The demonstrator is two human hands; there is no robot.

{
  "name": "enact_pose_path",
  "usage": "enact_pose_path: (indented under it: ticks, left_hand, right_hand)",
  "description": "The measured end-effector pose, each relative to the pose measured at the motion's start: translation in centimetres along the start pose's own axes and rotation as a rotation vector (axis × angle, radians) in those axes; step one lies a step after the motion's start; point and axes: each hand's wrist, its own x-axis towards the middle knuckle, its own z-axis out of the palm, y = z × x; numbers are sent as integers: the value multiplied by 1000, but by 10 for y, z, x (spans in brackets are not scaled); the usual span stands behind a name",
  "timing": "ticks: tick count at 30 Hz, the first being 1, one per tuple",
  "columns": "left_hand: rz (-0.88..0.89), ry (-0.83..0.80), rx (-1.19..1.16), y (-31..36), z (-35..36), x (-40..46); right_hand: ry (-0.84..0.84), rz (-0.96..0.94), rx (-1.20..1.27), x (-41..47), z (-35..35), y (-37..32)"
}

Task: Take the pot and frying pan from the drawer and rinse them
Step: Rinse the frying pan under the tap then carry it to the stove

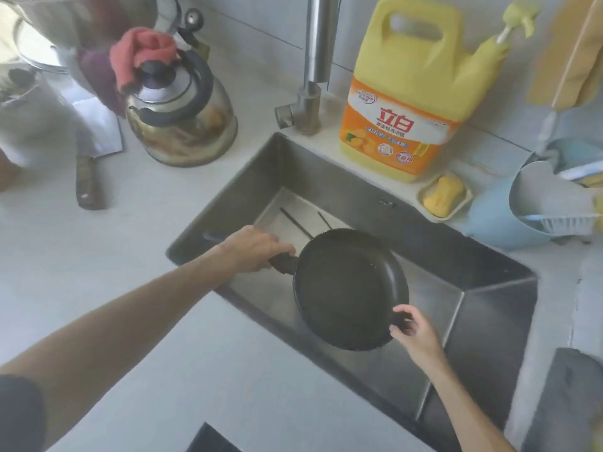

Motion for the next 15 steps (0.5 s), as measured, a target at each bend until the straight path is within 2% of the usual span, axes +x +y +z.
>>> enact_pose_path:
  ticks: [9,15]
  left_hand:
    - [-84,-93,36,-9,66,48]
    - [-76,-209,-64,-13,83,55]
  right_hand:
    - [46,-3,1,65,39,24]
    - [59,0,-30,68,54,34]
